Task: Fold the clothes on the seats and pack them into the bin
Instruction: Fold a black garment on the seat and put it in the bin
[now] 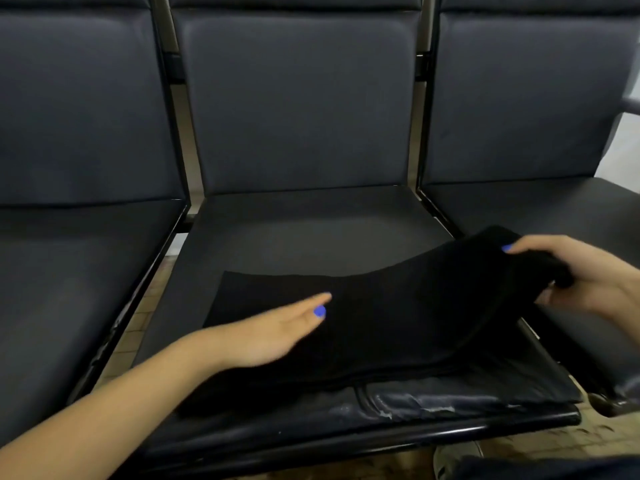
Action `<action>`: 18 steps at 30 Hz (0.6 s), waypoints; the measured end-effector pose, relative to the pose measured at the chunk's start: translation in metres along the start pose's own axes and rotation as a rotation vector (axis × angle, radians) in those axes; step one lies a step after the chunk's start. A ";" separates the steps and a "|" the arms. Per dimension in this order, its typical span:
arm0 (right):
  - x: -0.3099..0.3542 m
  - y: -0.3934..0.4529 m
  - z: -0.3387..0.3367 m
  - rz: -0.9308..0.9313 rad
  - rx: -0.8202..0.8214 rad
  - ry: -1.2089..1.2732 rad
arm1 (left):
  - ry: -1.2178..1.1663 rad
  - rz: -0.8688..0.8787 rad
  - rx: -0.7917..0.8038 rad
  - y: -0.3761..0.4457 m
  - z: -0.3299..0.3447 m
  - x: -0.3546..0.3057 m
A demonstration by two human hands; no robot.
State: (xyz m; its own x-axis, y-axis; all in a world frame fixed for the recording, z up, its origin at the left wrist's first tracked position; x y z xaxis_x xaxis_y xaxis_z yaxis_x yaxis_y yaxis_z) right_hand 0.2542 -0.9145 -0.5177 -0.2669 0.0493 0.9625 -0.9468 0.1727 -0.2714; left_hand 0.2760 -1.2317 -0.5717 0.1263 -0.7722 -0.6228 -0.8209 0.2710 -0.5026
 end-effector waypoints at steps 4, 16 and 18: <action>0.026 -0.012 0.054 -0.099 0.131 0.038 | -0.515 -0.028 -0.168 -0.002 -0.044 0.021; 0.001 -0.051 0.255 -0.101 0.781 -0.119 | -1.242 -0.268 -0.117 -0.004 -0.054 0.066; -0.020 -0.053 0.280 -0.052 0.854 -0.150 | -1.229 -0.297 -0.068 -0.004 -0.051 0.066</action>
State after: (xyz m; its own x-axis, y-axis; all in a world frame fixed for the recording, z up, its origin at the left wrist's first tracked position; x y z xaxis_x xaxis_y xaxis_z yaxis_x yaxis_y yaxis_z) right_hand 0.2598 -1.2001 -0.5227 -0.1830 -0.0788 0.9800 -0.7535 -0.6291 -0.1913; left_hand 0.2593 -1.3133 -0.5799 0.7126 0.2535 -0.6542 -0.6943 0.1213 -0.7093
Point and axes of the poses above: each hand's wrist, its own y-axis towards the middle knuckle, its own z-axis out of the palm, x = y × z, the point moved 7 cm from there along y, towards the middle knuckle, and after that the axes turned 14 degrees about -z, right-handed, at the moved point
